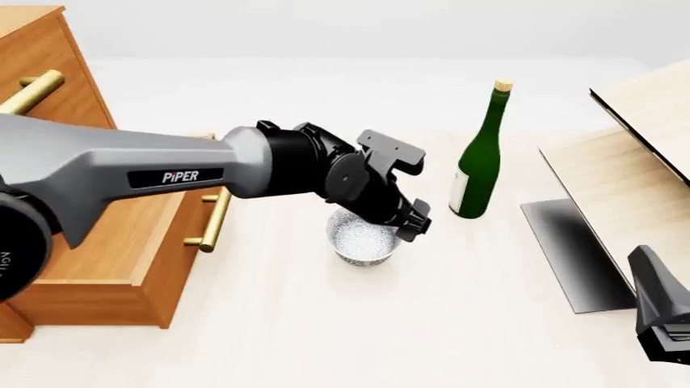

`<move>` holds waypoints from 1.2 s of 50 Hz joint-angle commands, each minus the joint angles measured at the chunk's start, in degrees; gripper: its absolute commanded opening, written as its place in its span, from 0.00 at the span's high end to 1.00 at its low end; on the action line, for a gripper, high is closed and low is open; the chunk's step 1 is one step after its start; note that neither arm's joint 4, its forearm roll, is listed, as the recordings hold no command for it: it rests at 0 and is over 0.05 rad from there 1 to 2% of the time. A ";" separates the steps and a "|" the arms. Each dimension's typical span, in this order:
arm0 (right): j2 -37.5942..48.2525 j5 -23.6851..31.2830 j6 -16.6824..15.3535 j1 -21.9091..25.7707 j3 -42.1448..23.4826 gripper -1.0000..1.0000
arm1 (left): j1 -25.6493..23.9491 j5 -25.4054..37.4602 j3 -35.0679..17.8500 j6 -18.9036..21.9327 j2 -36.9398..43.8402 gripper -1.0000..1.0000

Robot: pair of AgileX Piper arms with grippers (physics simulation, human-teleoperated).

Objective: Put the bowl in the bottom drawer of the cabinet.

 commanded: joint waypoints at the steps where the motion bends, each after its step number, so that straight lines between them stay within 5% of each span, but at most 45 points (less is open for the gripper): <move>1: -0.01 0.00 0.01 0.01 0.00 0.00 | 0.53 0.35 -0.07 -0.70 0.54 0.00; 60: -0.01 0.00 -0.01 0.01 0.00 0.00 | -0.67 -2.24 0.06 -3.71 6.02 0.00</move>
